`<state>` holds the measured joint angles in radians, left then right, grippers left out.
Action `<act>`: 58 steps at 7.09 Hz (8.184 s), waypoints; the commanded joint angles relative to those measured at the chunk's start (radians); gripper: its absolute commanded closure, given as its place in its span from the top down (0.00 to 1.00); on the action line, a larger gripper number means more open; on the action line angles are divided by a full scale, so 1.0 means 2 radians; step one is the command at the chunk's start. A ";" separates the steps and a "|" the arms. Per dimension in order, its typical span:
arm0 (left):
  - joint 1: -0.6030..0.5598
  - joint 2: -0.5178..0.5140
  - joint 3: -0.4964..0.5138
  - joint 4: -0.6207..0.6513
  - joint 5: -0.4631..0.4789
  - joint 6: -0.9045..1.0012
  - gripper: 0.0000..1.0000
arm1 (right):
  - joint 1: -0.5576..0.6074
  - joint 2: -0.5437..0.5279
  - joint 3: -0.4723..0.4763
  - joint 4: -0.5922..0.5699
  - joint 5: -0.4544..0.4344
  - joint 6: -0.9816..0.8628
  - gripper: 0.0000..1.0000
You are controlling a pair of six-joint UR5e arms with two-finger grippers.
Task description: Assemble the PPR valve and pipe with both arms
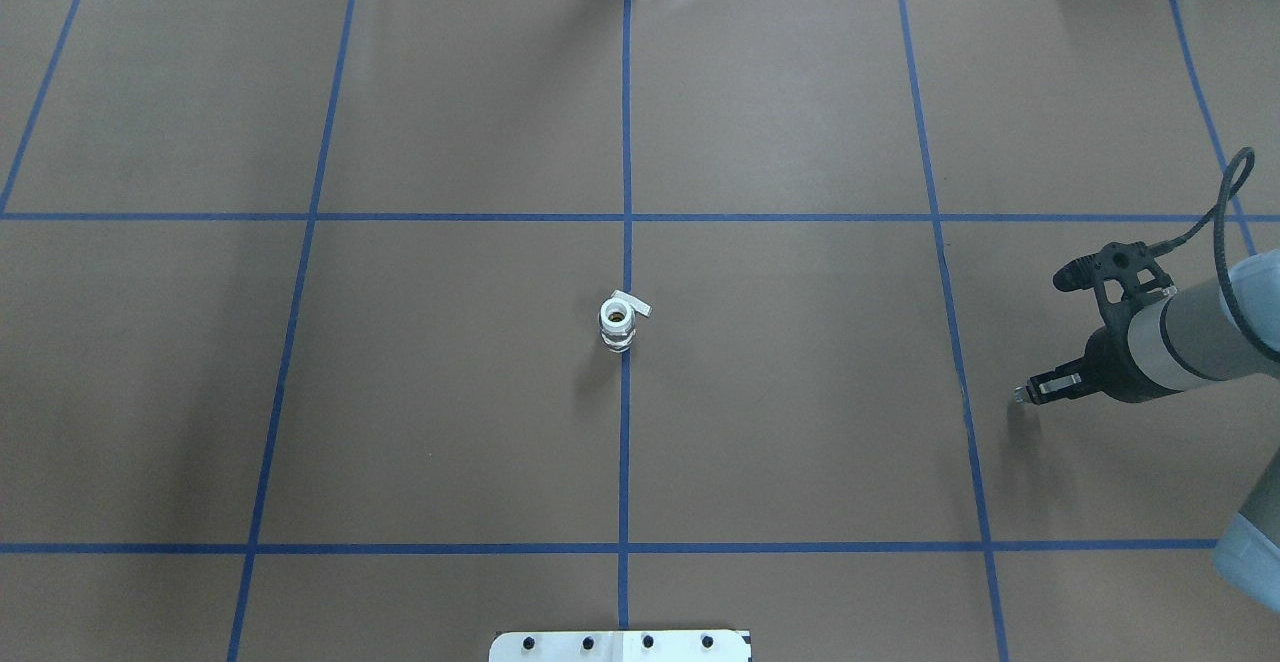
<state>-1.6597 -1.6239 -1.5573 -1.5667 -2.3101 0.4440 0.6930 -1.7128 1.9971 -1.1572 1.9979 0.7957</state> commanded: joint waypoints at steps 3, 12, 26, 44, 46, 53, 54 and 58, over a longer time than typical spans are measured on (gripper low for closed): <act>0.000 0.031 -0.011 0.002 -0.075 -0.125 1.00 | 0.022 0.154 0.002 -0.165 0.003 0.003 0.00; 0.002 0.063 -0.060 -0.013 -0.069 -0.214 1.00 | -0.050 0.525 -0.138 -0.366 -0.039 0.375 0.00; 0.003 0.060 -0.060 -0.013 -0.069 -0.215 1.00 | -0.109 0.552 -0.204 -0.366 -0.115 0.499 0.00; 0.005 0.058 -0.060 -0.012 -0.065 -0.219 1.00 | 0.135 0.443 -0.161 -0.362 0.069 0.082 1.00; 0.030 0.060 -0.099 -0.020 0.039 -0.209 1.00 | 0.231 0.346 -0.147 -0.359 0.082 -0.120 1.00; 0.025 0.076 -0.110 -0.030 0.003 -0.185 1.00 | 0.463 0.128 -0.147 -0.355 0.126 -0.472 1.00; 0.023 0.080 -0.108 -0.019 0.004 -0.186 1.00 | 0.473 0.105 -0.147 -0.323 0.125 -0.468 1.00; 0.023 0.121 -0.142 -0.027 0.071 -0.181 1.00 | 0.473 0.086 -0.140 -0.289 0.125 -0.408 1.00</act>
<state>-1.6154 -1.3863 -1.8307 -1.6201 -2.1951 0.0824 1.6382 -1.5284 1.7158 -1.7492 2.2487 -0.0338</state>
